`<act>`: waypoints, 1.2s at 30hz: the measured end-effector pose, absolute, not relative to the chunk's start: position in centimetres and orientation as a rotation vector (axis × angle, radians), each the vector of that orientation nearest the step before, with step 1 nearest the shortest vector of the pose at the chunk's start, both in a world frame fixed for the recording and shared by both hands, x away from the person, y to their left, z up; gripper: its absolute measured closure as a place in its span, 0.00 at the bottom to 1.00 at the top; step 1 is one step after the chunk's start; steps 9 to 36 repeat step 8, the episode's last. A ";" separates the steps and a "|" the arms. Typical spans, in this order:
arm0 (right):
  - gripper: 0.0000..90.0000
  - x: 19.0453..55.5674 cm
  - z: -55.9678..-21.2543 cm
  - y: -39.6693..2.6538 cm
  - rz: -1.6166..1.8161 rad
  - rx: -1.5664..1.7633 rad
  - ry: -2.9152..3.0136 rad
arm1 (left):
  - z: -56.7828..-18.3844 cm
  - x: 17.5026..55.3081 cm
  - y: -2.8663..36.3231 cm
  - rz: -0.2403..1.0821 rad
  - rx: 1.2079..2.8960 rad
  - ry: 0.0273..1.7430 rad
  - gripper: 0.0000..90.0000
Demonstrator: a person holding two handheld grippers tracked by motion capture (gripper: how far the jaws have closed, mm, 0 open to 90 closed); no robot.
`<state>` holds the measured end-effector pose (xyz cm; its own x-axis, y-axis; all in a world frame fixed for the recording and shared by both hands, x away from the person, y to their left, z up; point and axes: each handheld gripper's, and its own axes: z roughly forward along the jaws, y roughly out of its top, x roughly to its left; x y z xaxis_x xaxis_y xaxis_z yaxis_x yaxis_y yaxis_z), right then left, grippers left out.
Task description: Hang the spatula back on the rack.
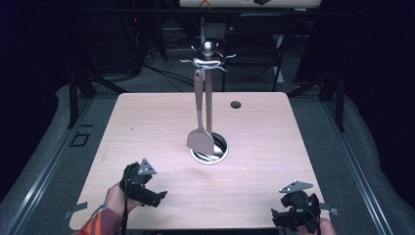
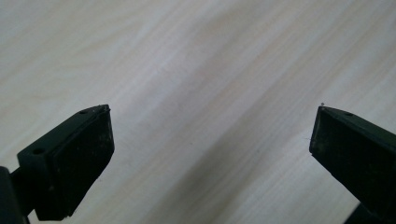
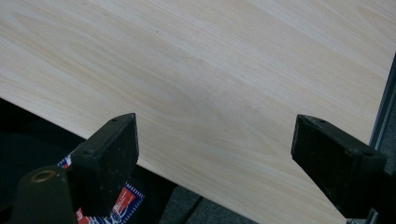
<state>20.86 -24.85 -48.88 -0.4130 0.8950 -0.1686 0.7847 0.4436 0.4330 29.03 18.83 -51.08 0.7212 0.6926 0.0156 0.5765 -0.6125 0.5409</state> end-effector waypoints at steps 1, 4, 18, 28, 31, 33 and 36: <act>0.16 20.8 -49.0 -24.8 0.421 1.431 2.315 | -51.4 29.1 18.9 0.284 2.420 0.967 0.00; 0.16 20.7 -49.0 -24.8 0.445 1.427 2.314 | -52.1 29.4 19.0 0.233 2.453 0.960 0.00; 0.16 20.7 -49.0 -24.8 0.431 1.420 2.321 | -52.5 29.6 18.7 0.186 2.450 0.926 0.00; 0.16 20.7 -49.0 -24.8 0.431 1.420 2.321 | -52.5 29.6 18.7 0.186 2.450 0.926 0.00; 0.16 20.7 -49.0 -24.8 0.431 1.420 2.321 | -52.5 29.6 18.7 0.186 2.450 0.926 0.00; 0.16 20.7 -49.0 -24.8 0.431 1.420 2.321 | -52.5 29.6 18.7 0.186 2.450 0.926 0.00; 0.16 20.7 -49.0 -24.8 0.431 1.420 2.321 | -52.5 29.6 18.7 0.186 2.450 0.926 0.00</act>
